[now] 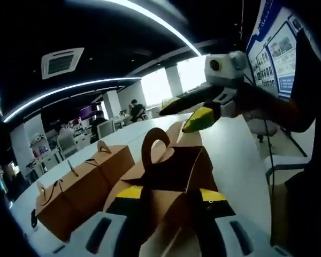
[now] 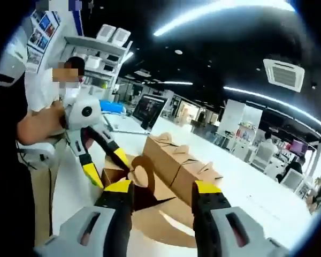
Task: Pick up one paper box from the group, open the paper box, and remove the item inside
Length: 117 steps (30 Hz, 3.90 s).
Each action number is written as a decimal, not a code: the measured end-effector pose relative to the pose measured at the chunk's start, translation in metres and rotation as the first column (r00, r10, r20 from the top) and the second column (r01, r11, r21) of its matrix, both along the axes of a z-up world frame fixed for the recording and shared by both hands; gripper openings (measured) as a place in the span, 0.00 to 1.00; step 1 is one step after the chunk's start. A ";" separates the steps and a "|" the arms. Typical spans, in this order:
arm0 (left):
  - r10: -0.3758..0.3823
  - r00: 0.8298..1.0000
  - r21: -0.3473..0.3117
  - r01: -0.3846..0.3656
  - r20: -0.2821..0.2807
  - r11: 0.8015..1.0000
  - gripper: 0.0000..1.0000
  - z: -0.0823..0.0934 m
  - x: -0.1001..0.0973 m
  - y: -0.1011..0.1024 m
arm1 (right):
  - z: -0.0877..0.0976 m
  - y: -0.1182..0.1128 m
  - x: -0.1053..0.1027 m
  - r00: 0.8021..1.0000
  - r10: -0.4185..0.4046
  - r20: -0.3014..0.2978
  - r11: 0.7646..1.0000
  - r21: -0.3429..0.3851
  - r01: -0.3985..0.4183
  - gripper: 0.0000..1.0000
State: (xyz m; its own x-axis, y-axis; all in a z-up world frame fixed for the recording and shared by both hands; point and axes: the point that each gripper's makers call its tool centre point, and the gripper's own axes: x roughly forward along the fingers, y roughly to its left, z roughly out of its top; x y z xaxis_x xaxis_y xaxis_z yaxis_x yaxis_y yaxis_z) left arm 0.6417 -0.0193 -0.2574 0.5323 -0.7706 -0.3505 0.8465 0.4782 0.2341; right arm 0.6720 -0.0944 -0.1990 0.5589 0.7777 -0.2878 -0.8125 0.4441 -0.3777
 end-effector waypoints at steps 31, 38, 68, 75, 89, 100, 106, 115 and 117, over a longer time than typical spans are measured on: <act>-0.039 0.999 0.055 0.039 0.004 0.998 0.39 -0.002 -0.001 0.000 | 0.035 0.017 0.011 0.977 0.211 -0.017 0.972 0.107 -0.208 0.22; -0.041 0.999 0.049 0.041 0.007 0.998 0.39 -0.002 -0.002 0.000 | -0.017 0.012 0.008 0.965 0.256 0.061 0.936 -0.265 -0.232 0.35; -0.094 0.995 0.102 0.090 0.031 0.991 0.40 -0.004 -0.002 0.001 | -0.001 0.038 0.068 0.603 0.469 -0.646 0.873 0.444 -0.202 0.04; -0.104 0.994 0.129 0.098 0.041 0.987 0.39 -0.005 -0.001 0.003 | 0.002 0.049 0.054 0.599 0.548 -0.584 0.831 0.463 -0.309 0.04; -0.119 0.992 0.140 0.111 0.049 0.984 0.39 -0.005 0.000 0.001 | -0.013 0.056 0.067 0.473 0.513 -0.716 0.851 0.496 -0.172 0.03; -0.117 0.992 0.138 0.109 0.050 0.984 0.39 -0.006 0.001 -0.001 | -0.073 0.059 0.073 0.315 0.367 -0.875 0.928 0.370 -0.053 0.04; -0.111 0.992 0.128 0.103 0.053 0.986 0.39 -0.006 0.001 -0.002 | -0.072 0.056 0.076 0.356 0.384 -0.852 0.921 0.380 -0.083 0.04; -0.105 0.993 0.113 0.099 0.051 0.989 0.39 -0.006 0.001 -0.003 | -0.075 0.054 0.073 0.297 0.392 -0.871 0.918 0.391 -0.067 0.04; -0.103 0.993 0.106 0.097 0.052 0.990 0.39 -0.005 0.002 -0.002 | -0.076 0.055 0.070 0.271 0.391 -0.880 0.918 0.393 -0.048 0.04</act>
State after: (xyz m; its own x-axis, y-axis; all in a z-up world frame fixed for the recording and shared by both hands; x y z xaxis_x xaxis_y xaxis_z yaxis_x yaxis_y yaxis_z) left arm 0.6434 -0.0218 -0.2629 0.4759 -0.7822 -0.4021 0.8726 0.3630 0.3267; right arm 0.7417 -0.0394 -0.2751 -0.1629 0.9509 -0.2630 -0.6044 0.1145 0.7884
